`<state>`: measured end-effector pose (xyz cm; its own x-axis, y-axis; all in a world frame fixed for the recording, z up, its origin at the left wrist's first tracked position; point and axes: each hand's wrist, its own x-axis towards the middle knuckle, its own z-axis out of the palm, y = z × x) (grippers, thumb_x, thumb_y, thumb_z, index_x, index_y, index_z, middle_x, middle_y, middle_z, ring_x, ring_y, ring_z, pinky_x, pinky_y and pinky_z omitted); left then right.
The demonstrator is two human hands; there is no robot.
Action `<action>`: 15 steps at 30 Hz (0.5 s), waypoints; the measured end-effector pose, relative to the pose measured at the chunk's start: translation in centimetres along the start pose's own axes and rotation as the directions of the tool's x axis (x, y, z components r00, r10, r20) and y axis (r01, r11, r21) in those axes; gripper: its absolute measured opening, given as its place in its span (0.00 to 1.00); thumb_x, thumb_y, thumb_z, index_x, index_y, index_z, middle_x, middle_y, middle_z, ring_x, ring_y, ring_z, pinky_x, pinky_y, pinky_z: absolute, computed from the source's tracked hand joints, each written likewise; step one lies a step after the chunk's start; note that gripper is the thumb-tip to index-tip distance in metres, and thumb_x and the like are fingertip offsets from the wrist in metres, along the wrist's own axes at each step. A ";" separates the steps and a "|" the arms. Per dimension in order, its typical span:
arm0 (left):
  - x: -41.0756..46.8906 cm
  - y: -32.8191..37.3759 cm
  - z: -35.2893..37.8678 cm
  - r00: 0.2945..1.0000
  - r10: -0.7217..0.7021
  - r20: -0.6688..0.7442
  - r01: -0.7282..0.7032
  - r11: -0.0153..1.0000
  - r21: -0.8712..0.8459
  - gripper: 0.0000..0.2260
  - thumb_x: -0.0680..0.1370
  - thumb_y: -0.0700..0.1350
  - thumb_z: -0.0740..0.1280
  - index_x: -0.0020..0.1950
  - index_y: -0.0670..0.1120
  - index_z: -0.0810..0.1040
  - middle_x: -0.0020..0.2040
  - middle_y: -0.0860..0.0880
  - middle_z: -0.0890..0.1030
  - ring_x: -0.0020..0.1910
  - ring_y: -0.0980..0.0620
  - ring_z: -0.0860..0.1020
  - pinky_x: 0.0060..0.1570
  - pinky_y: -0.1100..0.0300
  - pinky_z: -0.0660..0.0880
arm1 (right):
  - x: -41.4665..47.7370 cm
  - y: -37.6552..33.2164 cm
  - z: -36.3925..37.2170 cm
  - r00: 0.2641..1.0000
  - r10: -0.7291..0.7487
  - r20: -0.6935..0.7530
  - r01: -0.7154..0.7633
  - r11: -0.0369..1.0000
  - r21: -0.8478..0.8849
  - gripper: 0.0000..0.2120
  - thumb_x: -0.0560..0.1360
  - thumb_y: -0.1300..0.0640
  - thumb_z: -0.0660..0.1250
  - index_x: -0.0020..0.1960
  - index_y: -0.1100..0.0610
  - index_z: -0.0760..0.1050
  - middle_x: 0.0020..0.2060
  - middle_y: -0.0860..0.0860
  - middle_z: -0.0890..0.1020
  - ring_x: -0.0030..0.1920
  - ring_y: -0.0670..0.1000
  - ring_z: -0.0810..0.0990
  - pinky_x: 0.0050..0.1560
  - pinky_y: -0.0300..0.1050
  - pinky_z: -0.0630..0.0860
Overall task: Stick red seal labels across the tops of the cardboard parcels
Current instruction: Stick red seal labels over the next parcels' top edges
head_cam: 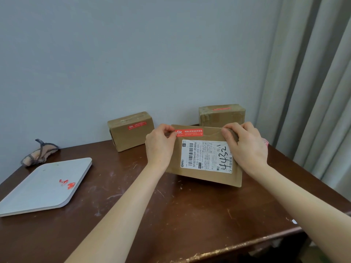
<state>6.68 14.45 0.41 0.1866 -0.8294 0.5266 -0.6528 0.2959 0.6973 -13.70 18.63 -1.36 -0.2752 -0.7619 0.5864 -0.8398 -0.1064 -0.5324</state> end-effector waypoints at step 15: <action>-0.2 -0.2 -0.1 1.000 0.008 -0.008 -0.008 1.000 -0.017 0.03 0.76 0.46 0.68 0.48 0.50 0.80 0.48 0.55 0.80 0.45 0.60 0.72 0.38 0.72 0.62 | -0.1 0.0 -0.2 1.000 -0.008 0.008 0.008 1.000 -0.012 0.12 0.79 0.43 0.59 0.55 0.45 0.78 0.46 0.47 0.71 0.52 0.52 0.72 0.41 0.43 0.63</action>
<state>6.89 14.62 0.22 0.1866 -0.8233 0.5360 -0.6421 0.3107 0.7008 -13.72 18.86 -1.30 -0.2647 -0.7664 0.5853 -0.8477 -0.1045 -0.5201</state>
